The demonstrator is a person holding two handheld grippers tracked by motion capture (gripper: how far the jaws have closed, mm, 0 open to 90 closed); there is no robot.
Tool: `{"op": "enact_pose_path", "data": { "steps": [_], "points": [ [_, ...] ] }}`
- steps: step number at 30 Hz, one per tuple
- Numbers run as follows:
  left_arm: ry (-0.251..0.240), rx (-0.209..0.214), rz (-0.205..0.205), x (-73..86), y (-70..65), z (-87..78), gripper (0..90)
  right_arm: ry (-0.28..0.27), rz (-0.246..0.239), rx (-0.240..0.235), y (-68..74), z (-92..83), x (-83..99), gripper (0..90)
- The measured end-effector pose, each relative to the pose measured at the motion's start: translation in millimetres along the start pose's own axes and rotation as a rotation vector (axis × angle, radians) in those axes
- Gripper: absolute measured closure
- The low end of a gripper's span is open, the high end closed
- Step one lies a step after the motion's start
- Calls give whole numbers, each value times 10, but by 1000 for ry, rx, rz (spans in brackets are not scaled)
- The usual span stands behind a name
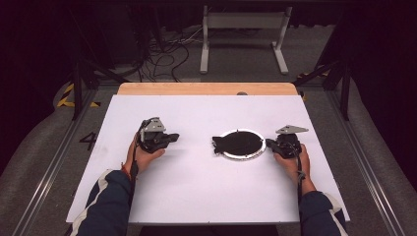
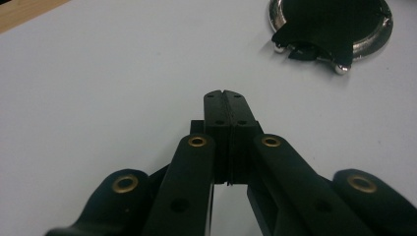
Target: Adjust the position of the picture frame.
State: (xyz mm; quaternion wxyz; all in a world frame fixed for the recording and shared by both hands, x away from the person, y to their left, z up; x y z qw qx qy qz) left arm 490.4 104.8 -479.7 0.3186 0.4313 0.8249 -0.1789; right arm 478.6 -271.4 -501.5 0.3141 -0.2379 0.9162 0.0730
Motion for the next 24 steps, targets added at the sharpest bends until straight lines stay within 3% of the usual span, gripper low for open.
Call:
{"op": "enact_pose_path", "data": {
  "steps": [2,3,8,13,20,24],
  "points": [
    [-1,-10,42,-111,-38,94,900,-1,-35,-2,31,31,-38,900],
    [22,6,47,-128,-61,141,900,2,-30,-16,43,42,-54,900],
    [19,12,37,-270,-110,279,900,1,-54,-43,111,100,-125,900],
    [64,8,48,-373,-164,472,899,6,-111,-39,270,156,-199,900],
    [95,1,47,-439,-213,648,886,4,-77,-77,331,136,-168,900],
    [99,9,28,-437,-192,666,876,19,-88,-105,388,93,-119,900]
  ]
}}
Point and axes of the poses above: each handheld gripper's, and its own axes: z roughly forward along the jaws, x roughly out of its underside, y roughly to its left, the point moved 7 cm from there along z, roughly forward along the jaws, and after that the axes turned 11 degrees about y, right-handed, at the moved point
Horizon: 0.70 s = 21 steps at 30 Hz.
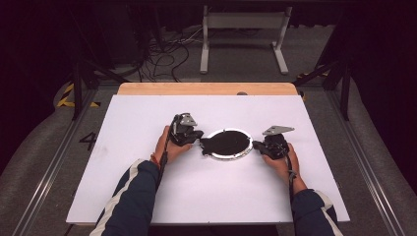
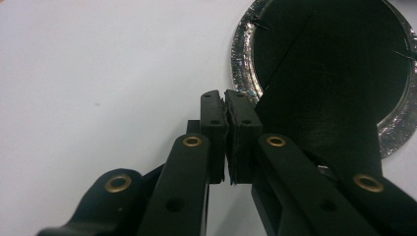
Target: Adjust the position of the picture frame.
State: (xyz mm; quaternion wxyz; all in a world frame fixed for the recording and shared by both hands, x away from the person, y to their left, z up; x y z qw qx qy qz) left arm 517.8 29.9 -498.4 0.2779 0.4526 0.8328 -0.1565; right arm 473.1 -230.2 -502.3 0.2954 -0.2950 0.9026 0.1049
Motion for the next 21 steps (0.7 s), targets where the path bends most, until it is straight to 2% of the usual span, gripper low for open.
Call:
{"op": "enact_pose_path", "data": {
  "steps": [3,8,10,11,13,15,16,17,18,21],
  "points": [
    [8,10,-8,-7,14,12,876,5,2,-11,25,-9,13,900],
    [30,-2,-31,-29,25,46,864,9,2,-27,34,-13,21,900],
    [48,-4,-32,-24,29,79,860,8,7,-32,33,-13,23,900],
    [73,-6,-24,-7,35,114,859,9,13,-35,35,-14,26,900],
    [50,18,-42,4,41,117,861,5,9,-28,37,-12,26,900],
    [51,44,-34,21,27,106,861,3,9,-19,47,-12,28,900],
    [51,44,-34,21,27,106,863,3,9,-19,47,-12,28,900],
    [55,63,-5,28,-8,97,858,1,10,-17,46,-12,28,900],
    [55,63,-5,28,-8,97,847,1,10,-17,46,-12,28,900],
    [77,86,72,27,-157,88,840,-2,17,-15,46,-12,31,900]
  ]
}}
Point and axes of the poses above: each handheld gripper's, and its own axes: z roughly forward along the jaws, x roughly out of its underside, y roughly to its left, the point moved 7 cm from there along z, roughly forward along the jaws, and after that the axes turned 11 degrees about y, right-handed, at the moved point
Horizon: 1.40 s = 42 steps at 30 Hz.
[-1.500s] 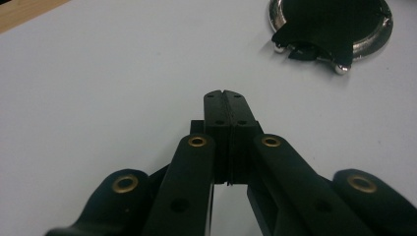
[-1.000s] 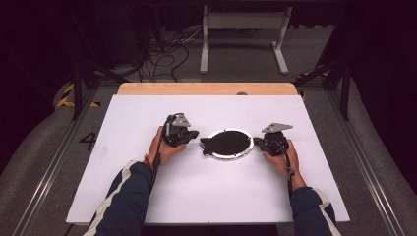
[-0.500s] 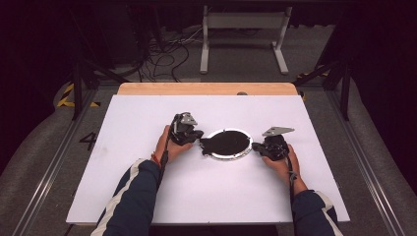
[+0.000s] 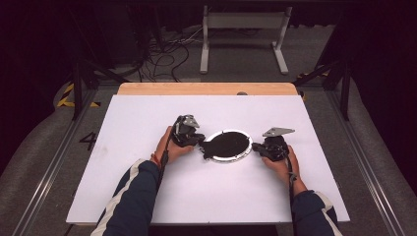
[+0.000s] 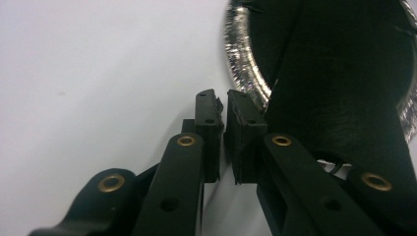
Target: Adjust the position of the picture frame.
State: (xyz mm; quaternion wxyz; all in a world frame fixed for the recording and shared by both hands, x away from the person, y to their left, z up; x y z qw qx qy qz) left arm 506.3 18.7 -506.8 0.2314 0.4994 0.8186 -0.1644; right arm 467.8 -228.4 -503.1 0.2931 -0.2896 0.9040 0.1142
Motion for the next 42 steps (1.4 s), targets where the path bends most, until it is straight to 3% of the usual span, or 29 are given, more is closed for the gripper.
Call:
{"op": "enact_pose_path", "data": {
  "steps": [1,2,6,12,17,19,23,24,29,35,37,39,42],
  "points": [
    [6,-7,22,-1,-31,2,840,-1,1,3,2,0,0,900],
    [13,-42,35,1,-107,1,879,-1,5,10,9,-1,1,900],
    [1,-25,32,52,-184,-24,887,0,14,23,17,0,2,900],
    [14,-11,61,163,-378,-79,889,-7,27,39,48,2,5,900],
    [19,-5,41,255,-502,-131,898,-1,-2,3,174,-14,37,900],
    [12,28,28,295,-579,-150,899,2,-3,-27,272,-34,75,900],
    [4,38,26,349,-648,-173,899,7,-27,-17,383,-48,104,900],
    [-3,45,30,385,-686,-191,900,18,-46,-51,461,-50,114,899],
    [-3,37,50,426,-778,-210,900,23,-72,-42,523,-39,101,900],
    [-10,59,69,454,-870,-217,900,20,-65,-66,516,-34,100,900],
    [-6,64,72,487,-890,-241,900,10,-43,-108,557,-19,94,900],
    [-2,65,64,510,-902,-254,899,12,-56,-111,591,-12,88,900],
    [-3,74,74,541,-913,-269,898,21,-93,-73,689,7,58,900]
  ]
}}
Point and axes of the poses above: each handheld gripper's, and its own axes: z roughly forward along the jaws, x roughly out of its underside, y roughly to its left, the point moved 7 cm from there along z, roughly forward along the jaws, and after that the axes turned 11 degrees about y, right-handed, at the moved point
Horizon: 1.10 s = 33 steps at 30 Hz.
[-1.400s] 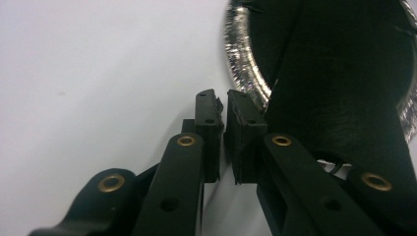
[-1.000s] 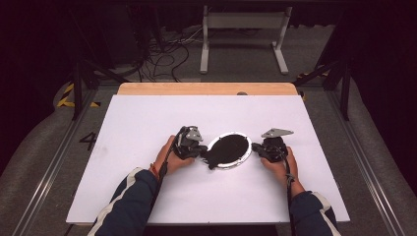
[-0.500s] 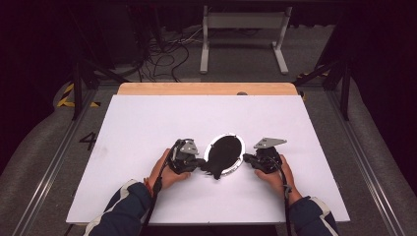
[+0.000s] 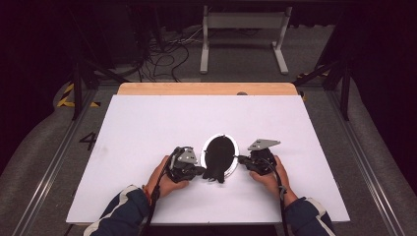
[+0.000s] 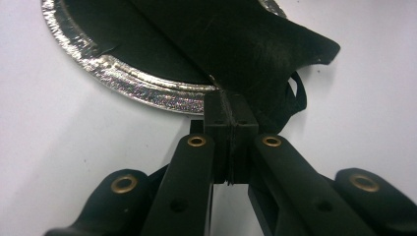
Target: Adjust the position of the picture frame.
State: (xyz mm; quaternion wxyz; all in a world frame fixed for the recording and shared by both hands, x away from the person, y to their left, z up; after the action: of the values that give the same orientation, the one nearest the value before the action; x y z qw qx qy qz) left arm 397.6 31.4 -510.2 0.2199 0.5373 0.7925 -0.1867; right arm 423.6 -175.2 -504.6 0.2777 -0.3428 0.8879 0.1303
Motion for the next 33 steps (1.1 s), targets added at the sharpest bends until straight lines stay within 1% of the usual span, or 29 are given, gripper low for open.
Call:
{"op": "enact_pose_path", "data": {
  "steps": [3,4,7,8,9,12,13,16,20,22,23,26,28,30,32,33],
  "points": [
    [2,-3,4,17,-15,-7,900,2,-14,-15,62,6,0,900],
    [1,-1,4,15,-16,-7,900,3,-21,-11,69,4,1,900],
    [-2,8,-2,18,-19,-7,900,7,-19,-15,84,2,3,900],
    [-2,7,0,20,-18,-9,900,9,-16,-25,92,0,5,900],
    [-1,7,-7,22,-26,-10,900,7,-24,-19,103,0,8,900],
    [-1,2,-9,19,-34,-10,900,3,-36,-10,110,2,10,900],
    [-2,9,-21,25,-41,-10,900,3,-35,-10,109,2,10,900],
    [-7,11,-11,28,-54,-10,900,-3,-41,-13,105,3,12,900],
    [-10,14,-15,31,-64,-8,900,-2,-46,-16,103,2,12,900],
    [-15,11,-22,32,-69,-7,900,3,-57,-9,107,1,9,900],
    [-17,14,-19,32,-87,-4,900,7,-66,-7,103,2,4,900],
    [-18,7,-18,36,-91,-5,900,10,-68,-14,97,3,0,900],
    [-22,16,-28,41,-99,-4,900,10,-66,-19,92,9,-8,900],
    [-23,15,-32,40,-111,-2,900,12,-66,-21,92,10,-11,900],
    [-23,21,-29,33,-125,2,900,9,-66,-19,88,16,-18,900],
    [-22,17,-23,29,-137,6,900,7,-67,-13,85,19,-21,900]
  ]
}}
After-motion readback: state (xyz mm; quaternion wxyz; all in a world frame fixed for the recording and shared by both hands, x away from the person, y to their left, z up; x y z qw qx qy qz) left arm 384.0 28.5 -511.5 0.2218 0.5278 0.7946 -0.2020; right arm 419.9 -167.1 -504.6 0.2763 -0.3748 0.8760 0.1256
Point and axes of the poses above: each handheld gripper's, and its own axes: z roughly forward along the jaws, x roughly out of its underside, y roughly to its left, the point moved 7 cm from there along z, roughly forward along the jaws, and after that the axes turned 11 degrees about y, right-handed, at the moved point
